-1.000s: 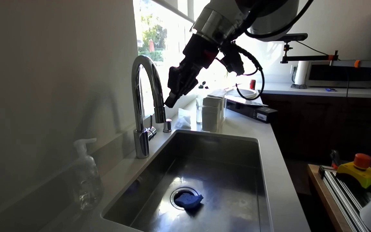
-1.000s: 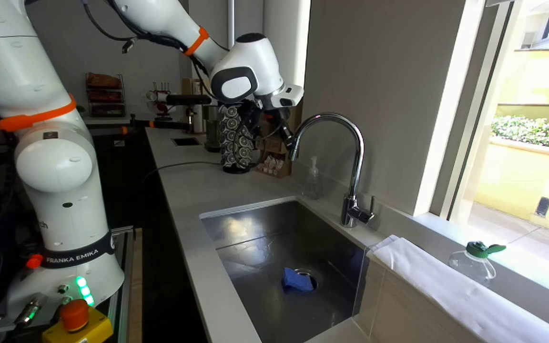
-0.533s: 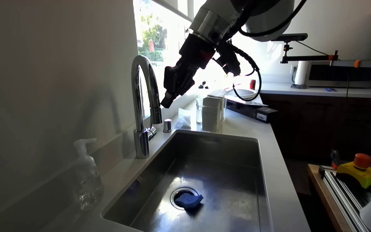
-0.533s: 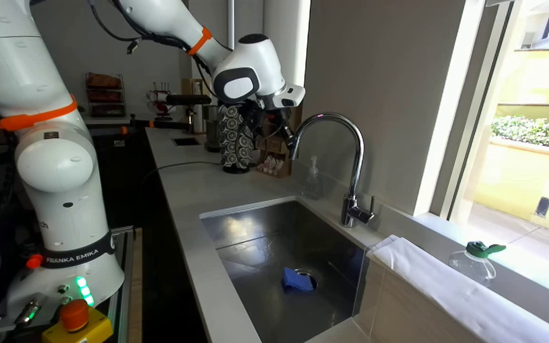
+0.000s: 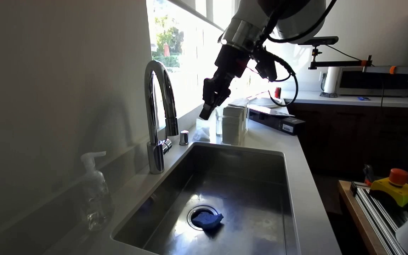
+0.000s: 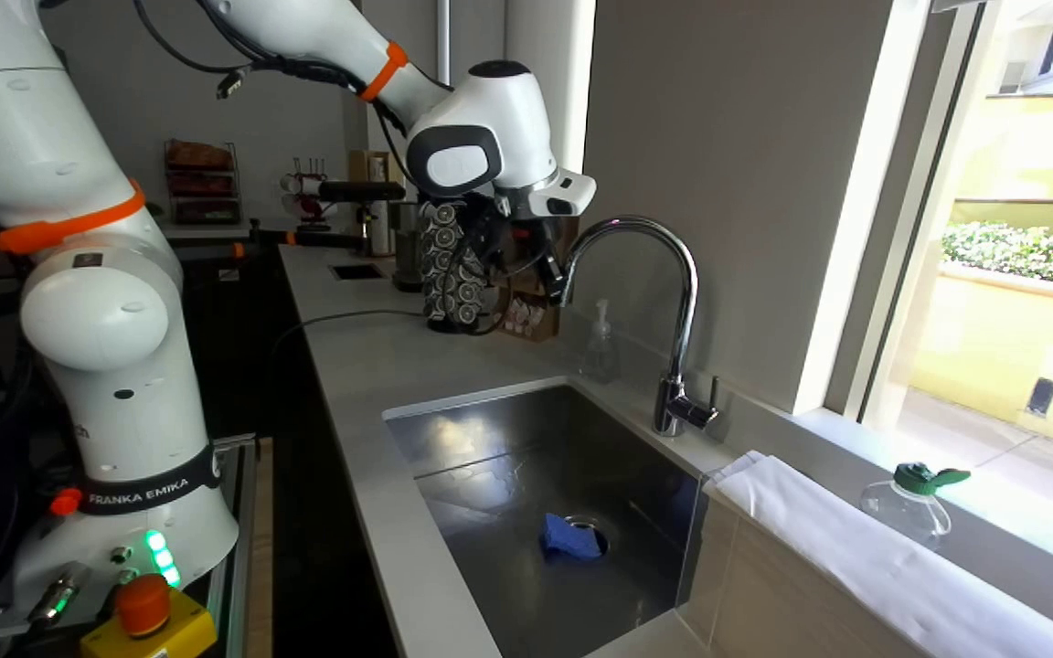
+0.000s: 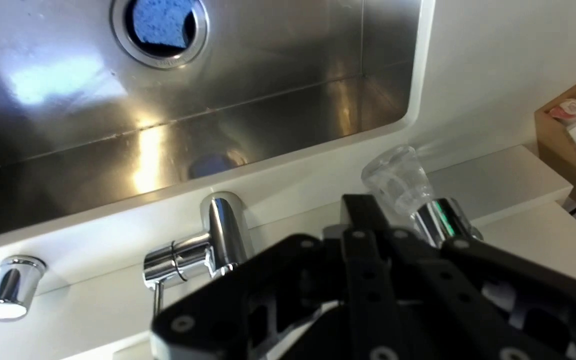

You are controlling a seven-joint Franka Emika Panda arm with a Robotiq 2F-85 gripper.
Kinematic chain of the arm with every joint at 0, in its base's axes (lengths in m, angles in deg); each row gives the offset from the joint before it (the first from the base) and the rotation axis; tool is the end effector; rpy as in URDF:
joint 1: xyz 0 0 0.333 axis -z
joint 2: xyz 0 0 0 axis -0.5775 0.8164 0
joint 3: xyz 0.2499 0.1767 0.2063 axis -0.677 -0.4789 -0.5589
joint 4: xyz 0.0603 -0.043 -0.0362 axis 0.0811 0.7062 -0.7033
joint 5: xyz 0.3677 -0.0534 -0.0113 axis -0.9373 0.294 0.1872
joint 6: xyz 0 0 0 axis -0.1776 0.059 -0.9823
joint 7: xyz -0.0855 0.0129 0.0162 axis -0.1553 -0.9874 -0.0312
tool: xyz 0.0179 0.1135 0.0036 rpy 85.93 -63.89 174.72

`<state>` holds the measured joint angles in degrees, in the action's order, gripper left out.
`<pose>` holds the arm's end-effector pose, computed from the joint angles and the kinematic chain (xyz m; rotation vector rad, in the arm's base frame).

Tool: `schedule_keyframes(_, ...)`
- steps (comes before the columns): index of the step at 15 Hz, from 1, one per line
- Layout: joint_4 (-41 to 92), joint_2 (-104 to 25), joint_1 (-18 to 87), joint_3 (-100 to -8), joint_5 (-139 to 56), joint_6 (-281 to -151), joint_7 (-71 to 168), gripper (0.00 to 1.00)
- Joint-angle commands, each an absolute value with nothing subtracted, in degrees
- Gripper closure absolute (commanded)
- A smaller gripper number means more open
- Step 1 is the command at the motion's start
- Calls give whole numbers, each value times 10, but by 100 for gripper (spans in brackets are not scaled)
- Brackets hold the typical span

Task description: Push the faucet handle to the left the move the blue sponge in the sink to the left.

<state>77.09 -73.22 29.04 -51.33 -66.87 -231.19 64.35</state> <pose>0.4338 -0.0135 0.4837 -2.8175 0.1730 -0.5941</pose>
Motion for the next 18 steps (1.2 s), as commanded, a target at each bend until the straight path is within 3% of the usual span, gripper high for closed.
schedule_keyframes(1, 790, -752, 322, -494, -641, -2249, 664, 100)
schedule_keyframes(12, 834, -621, 344, -500, -627, -2331, 691, 100)
schedule_keyframes(18, 829, -627, 348, -504, -631, -2319, 685, 99)
